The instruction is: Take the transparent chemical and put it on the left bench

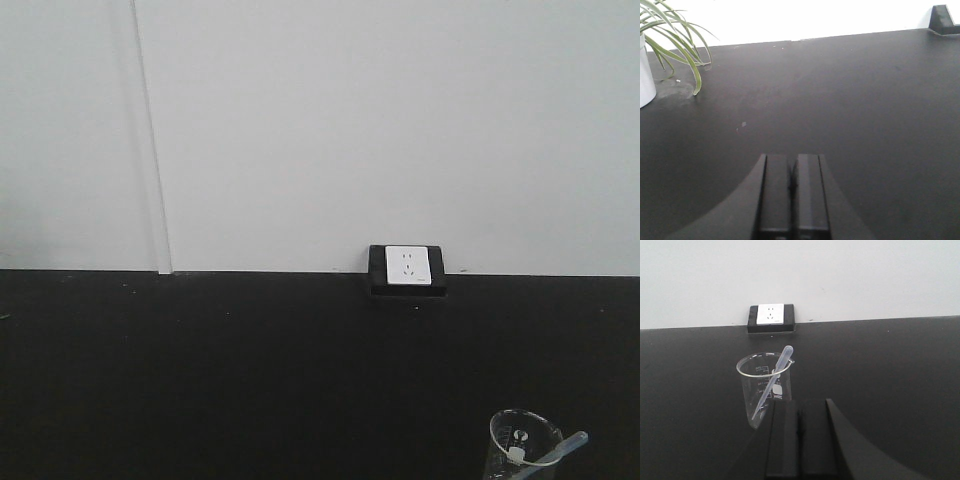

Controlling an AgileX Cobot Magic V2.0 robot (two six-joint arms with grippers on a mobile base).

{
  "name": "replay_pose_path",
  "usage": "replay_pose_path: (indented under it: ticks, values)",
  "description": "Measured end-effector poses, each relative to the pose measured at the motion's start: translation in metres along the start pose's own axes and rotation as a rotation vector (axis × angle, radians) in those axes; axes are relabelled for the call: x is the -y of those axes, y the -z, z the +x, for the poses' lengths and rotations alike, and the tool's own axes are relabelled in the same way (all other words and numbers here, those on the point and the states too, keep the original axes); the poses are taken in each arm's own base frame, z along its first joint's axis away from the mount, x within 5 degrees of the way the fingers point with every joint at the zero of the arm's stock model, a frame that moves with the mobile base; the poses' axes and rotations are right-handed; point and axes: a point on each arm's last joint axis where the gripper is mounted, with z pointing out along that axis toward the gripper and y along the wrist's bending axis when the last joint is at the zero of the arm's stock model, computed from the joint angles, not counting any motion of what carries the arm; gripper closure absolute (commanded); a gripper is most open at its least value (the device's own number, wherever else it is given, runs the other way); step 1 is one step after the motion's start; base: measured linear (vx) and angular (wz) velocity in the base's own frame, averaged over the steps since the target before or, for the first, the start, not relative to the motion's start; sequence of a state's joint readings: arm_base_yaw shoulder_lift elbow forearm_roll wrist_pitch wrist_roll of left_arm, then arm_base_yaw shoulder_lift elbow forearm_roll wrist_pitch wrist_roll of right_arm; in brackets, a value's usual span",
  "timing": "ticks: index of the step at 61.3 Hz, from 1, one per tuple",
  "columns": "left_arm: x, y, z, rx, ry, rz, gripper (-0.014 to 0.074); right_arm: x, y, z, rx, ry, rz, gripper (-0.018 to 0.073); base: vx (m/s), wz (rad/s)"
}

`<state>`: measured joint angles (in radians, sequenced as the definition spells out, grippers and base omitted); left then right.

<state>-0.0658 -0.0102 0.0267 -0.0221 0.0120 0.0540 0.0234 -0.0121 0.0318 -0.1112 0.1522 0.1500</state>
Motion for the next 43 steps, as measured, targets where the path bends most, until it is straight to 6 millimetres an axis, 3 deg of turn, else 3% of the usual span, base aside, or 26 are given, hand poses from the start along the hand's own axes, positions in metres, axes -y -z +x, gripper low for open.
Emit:
replay_pose_path:
  ticks: [43]
  values:
    - [0.0000,0.0000,0.0000,0.000,0.000,0.000,0.0600,0.0000,0.0000,0.0000,0.000,0.000,0.000,0.0567,0.00,0.00]
